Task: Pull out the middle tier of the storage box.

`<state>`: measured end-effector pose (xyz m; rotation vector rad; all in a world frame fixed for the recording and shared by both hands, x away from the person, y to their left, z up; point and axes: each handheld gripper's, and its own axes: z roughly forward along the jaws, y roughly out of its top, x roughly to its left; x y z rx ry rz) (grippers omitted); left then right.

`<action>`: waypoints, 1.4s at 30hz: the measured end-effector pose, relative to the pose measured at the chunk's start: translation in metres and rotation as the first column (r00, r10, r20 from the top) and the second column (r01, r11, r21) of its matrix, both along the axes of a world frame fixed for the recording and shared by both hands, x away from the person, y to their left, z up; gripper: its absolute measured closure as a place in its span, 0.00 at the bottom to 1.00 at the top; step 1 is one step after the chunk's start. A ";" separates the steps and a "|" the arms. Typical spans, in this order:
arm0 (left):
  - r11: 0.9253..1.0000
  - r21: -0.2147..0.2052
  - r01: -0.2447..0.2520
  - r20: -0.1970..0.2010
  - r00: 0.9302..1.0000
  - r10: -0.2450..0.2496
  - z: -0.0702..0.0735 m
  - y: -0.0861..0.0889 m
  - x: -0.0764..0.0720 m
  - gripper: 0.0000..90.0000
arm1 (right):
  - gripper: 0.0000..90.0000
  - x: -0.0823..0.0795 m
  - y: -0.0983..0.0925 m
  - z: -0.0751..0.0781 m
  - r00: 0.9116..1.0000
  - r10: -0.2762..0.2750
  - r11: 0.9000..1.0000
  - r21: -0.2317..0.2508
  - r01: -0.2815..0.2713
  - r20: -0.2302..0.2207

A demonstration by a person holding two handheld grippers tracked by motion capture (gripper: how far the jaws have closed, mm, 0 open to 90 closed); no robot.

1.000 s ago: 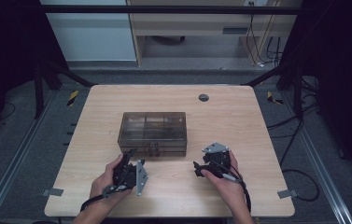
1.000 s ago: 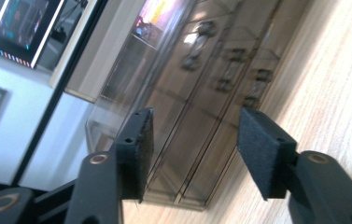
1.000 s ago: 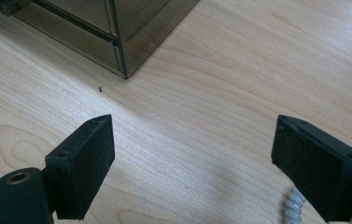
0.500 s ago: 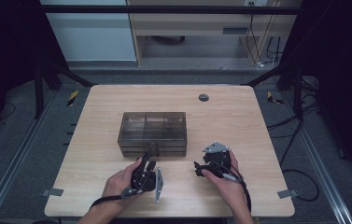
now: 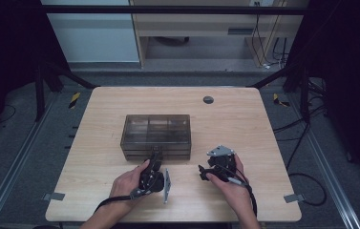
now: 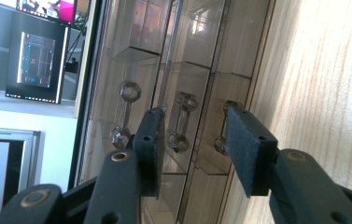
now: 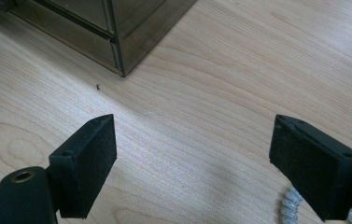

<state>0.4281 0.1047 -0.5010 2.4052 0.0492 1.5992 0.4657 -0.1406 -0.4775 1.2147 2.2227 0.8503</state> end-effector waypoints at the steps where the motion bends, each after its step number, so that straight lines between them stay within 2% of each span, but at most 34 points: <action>1: 1.000 0.002 -0.004 0.003 1.000 0.004 -0.001 -0.001 0.000 0.65 | 0.17 0.000 0.000 0.000 1.000 0.000 1.000 -0.003 0.000 0.000; 3: 1.000 0.011 0.000 0.023 1.000 0.000 -0.004 -0.003 0.001 0.66 | 0.17 0.000 0.000 0.000 1.000 0.003 1.000 0.000 -0.003 0.001; 8: 0.999 0.021 -0.027 0.044 0.999 0.026 -0.005 -0.006 0.002 0.68 | 0.17 0.000 0.000 0.000 1.000 0.008 1.000 -0.005 -0.008 0.002; 20: 0.998 0.061 -0.024 0.121 0.992 0.016 -0.013 -0.010 0.004 0.74 | 0.18 0.000 -0.001 -0.001 1.000 0.008 1.000 -0.008 -0.008 -0.004; 33: 0.997 0.075 -0.032 0.151 0.988 0.021 -0.014 -0.011 0.005 0.80 | 0.18 0.000 0.000 -0.001 1.000 0.014 1.000 -0.012 -0.014 -0.008; 42: 0.995 0.086 -0.041 0.150 0.988 0.028 -0.016 -0.011 0.006 0.85 | 0.19 0.000 0.000 -0.001 1.000 0.019 1.000 -0.015 -0.020 -0.010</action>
